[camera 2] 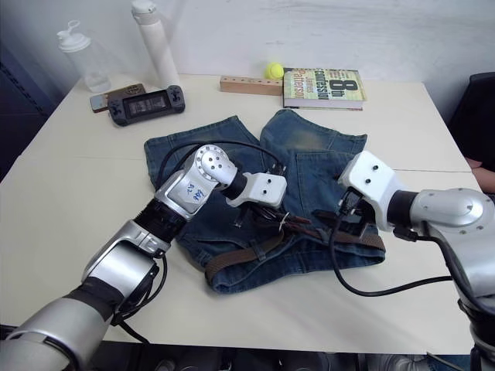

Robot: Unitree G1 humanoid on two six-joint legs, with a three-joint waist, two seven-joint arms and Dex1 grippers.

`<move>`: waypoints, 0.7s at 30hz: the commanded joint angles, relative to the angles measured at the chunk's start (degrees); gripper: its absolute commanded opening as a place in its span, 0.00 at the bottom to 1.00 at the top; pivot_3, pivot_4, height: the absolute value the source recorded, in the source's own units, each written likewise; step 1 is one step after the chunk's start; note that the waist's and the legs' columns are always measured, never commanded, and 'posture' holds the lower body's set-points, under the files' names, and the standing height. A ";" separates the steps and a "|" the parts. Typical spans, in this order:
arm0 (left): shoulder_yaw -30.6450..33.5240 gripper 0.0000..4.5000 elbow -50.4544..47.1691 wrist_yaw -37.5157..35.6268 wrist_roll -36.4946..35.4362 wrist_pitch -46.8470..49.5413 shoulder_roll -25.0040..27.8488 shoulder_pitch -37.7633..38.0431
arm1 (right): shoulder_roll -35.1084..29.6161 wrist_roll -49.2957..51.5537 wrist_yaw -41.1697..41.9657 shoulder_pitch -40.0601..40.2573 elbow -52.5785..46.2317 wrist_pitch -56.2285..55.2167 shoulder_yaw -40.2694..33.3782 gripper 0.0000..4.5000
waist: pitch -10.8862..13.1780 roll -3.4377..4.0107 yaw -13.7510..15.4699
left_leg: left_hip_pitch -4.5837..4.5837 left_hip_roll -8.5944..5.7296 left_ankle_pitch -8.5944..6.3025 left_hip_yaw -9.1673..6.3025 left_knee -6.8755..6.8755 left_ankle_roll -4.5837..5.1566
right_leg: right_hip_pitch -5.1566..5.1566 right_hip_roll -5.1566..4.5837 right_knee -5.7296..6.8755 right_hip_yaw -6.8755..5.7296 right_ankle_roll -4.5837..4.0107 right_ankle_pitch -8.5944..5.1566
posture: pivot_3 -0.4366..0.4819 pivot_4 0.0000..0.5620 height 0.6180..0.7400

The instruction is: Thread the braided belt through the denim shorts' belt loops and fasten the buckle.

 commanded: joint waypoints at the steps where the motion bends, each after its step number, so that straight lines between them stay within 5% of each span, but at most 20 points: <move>1: 0.12 0.00 -2.36 0.10 -1.37 -0.53 -0.90 -0.77 | -0.37 -4.16 -0.47 0.58 1.08 -7.42 3.29 0.99 | 0.00 0.00 0.04 | -0.01 0.00 0.00 0.01 0.00 0.00 | -0.02 0.00 0.01 0.00 0.00 0.00 | 0.48 0.27 0.98; 13: 0.40 0.00 -2.34 0.50 -1.36 0.09 -0.98 -0.71 | 0.50 -4.97 -0.39 1.09 1.70 -8.95 6.58 0.99 | 0.00 0.00 0.27 | -0.01 0.01 0.01 0.02 0.04 0.03 | -0.02 -0.02 0.01 0.00 0.00 0.00 | 0.48 0.27 0.98; 21: 0.05 0.00 -2.19 0.80 -1.22 -0.07 -1.21 -0.44 | -5.60 -4.65 2.71 2.69 2.73 -7.58 3.03 0.99 | 0.00 0.00 0.33 | -0.02 0.01 0.00 0.02 0.05 0.04 | -0.01 -0.03 -0.01 -0.01 0.00 0.00 | 0.48 0.27 0.98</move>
